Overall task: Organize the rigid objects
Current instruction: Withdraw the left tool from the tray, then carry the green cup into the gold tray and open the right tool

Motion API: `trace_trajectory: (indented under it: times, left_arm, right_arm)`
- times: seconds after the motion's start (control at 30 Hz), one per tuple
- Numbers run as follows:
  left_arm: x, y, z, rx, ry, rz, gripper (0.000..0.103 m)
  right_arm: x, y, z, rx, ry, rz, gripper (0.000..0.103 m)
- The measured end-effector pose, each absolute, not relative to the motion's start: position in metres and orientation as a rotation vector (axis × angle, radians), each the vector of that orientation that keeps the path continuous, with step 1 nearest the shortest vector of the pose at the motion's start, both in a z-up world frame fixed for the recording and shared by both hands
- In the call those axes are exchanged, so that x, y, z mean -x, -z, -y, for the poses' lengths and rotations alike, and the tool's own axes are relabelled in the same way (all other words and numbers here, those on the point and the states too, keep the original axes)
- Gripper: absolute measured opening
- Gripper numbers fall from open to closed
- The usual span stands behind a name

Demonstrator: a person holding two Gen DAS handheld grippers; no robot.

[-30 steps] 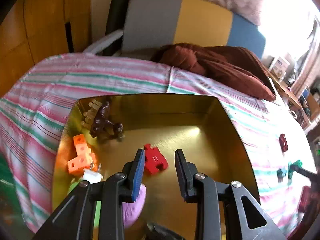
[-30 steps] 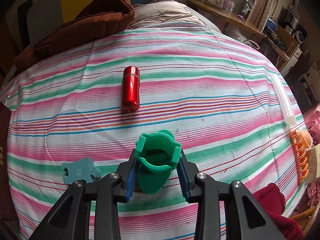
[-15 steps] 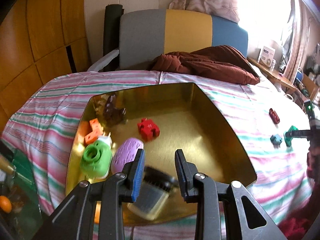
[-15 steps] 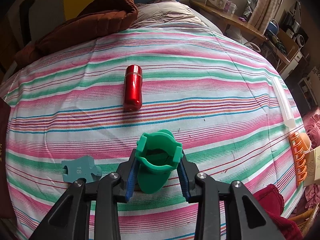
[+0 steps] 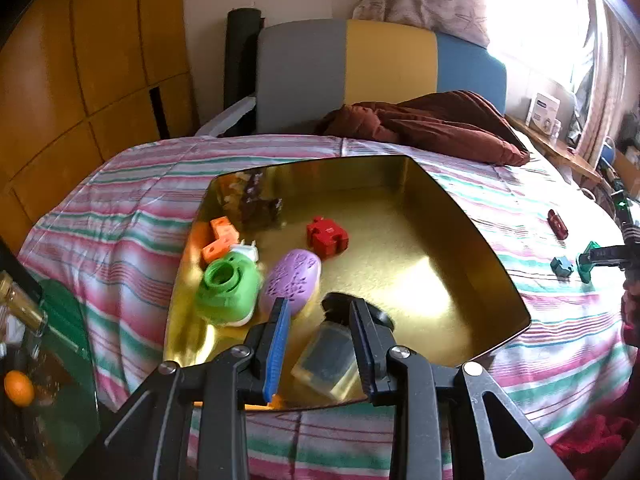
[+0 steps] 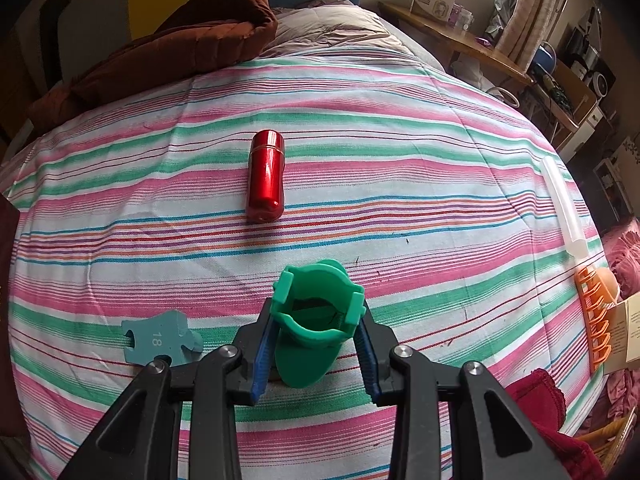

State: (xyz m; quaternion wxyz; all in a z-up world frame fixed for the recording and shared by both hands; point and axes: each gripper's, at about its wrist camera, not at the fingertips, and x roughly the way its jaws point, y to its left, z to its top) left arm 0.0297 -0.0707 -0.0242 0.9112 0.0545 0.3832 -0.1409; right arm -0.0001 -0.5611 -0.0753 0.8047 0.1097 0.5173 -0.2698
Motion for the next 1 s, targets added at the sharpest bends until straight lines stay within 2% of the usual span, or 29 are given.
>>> trace_trajectory:
  times: [0.73,1.0]
  left_arm:
    - [-0.018,0.033,-0.022,-0.007,0.133,-0.792,0.029]
    - [-0.016,0.036,-0.021,-0.005,0.151,-0.790,0.028]
  right_arm:
    - [0.001,0.074,0.551,-0.209,0.597,-1.122,0.036]
    - [0.004,0.030,0.509,-0.208,0.444,-1.026,0.036]
